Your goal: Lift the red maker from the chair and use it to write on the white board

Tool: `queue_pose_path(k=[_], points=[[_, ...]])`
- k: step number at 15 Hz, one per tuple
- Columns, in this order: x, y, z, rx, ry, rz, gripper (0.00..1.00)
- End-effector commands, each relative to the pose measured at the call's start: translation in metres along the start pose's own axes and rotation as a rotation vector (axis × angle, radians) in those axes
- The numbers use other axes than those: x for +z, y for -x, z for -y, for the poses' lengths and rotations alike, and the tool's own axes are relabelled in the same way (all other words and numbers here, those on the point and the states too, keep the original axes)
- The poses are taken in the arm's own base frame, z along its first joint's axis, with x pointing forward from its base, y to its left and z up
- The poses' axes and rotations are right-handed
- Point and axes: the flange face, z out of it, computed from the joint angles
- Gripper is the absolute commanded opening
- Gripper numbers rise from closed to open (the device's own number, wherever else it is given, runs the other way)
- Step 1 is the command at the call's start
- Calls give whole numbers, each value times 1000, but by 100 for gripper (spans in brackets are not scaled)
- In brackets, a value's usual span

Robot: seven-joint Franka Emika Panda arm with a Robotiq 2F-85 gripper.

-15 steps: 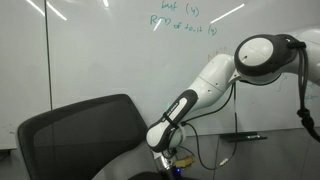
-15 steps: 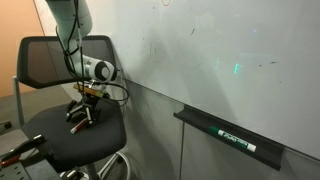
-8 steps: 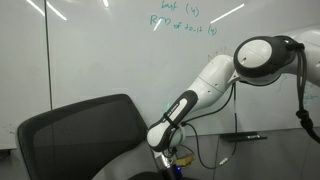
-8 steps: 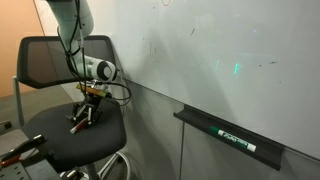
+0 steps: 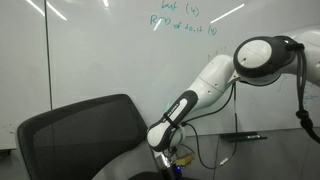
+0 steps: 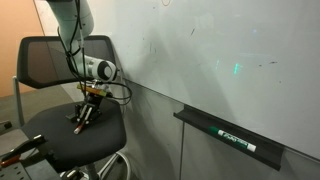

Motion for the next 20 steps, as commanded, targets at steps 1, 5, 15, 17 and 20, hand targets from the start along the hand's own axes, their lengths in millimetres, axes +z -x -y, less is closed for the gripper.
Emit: queue_pose_path(k=[1,5,15,17,20], points=[[-9,8,7,26,24,-30,5],[-21,24,17,73,64,-76,5],[-56,80,19,184,89,-241,5],[-65,93,15,207,93,-284,5],[-76,114,8,249,100,-371,5]])
